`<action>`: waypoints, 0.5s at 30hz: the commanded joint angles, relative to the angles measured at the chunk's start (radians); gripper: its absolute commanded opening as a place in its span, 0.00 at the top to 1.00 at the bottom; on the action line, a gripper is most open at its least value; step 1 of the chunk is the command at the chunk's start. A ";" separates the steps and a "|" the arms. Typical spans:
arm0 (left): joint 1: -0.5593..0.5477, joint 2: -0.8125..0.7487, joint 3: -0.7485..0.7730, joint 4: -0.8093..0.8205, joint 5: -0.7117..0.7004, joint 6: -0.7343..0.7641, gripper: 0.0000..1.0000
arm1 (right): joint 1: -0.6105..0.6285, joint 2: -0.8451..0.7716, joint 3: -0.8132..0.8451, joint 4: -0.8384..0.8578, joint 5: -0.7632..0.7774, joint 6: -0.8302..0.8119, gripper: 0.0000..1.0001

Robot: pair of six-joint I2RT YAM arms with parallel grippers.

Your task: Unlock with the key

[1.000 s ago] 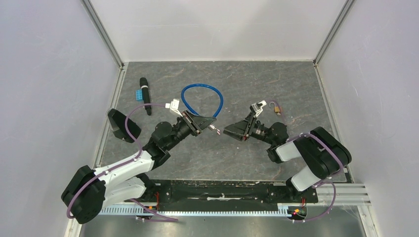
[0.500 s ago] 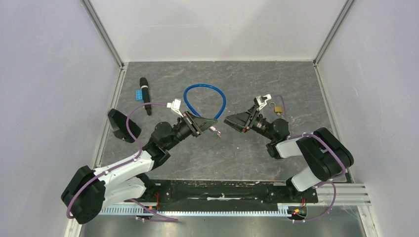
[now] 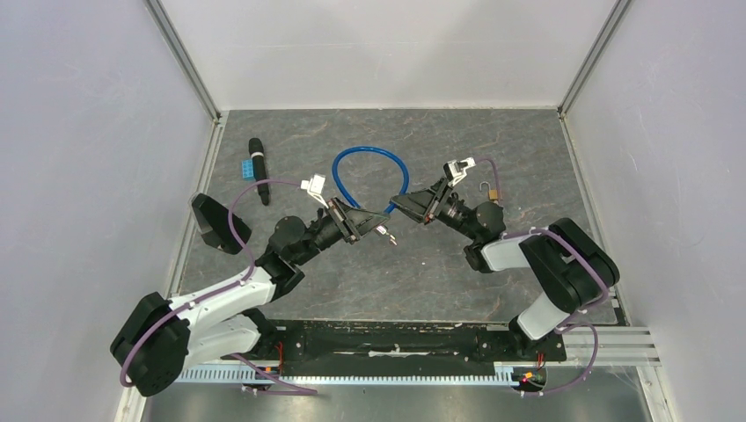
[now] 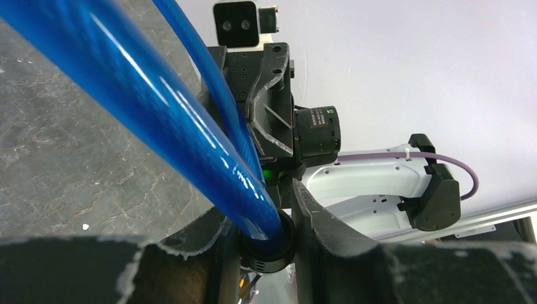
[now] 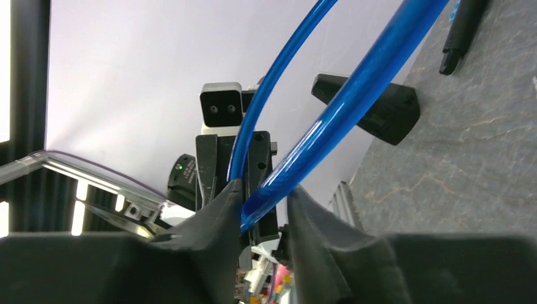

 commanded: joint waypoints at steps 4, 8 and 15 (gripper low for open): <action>0.003 -0.054 0.046 0.049 0.030 0.055 0.98 | -0.035 0.018 0.027 0.255 0.038 0.042 1.00; 0.004 -0.121 0.020 -0.077 0.002 0.099 0.98 | -0.082 0.016 0.040 0.290 0.031 0.080 1.00; 0.042 -0.233 -0.014 -0.360 -0.081 0.144 0.98 | -0.190 -0.037 0.036 0.187 -0.020 0.022 1.00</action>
